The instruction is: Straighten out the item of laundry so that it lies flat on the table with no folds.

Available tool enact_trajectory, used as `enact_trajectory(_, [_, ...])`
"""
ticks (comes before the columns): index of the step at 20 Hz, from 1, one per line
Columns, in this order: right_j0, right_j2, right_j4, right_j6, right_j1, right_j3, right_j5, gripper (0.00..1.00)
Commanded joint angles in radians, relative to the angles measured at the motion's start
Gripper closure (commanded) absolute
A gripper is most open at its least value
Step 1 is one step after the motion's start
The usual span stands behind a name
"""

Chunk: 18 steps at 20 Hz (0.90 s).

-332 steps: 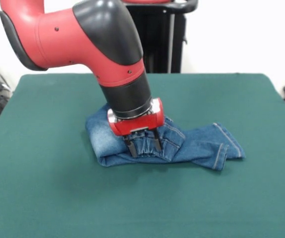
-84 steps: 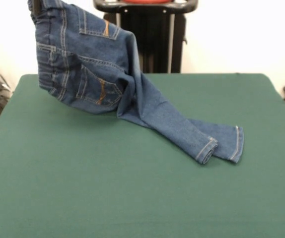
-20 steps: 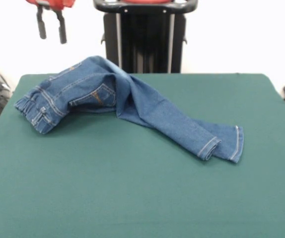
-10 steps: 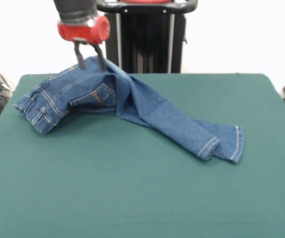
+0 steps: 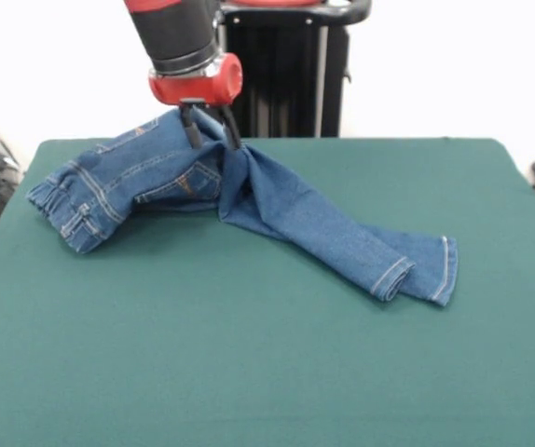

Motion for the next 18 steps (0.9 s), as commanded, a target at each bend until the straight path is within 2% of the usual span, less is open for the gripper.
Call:
enact_trajectory(1, [0.004,0.146,0.008,-0.191,-0.03,0.07,0.133,0.0])
enact_trajectory(14, [-0.016,0.2,0.029,-0.141,-0.071,0.113,0.17,0.0])
enact_trajectory(18, [-0.007,0.187,-0.009,-0.149,-0.028,0.111,0.152,0.0])
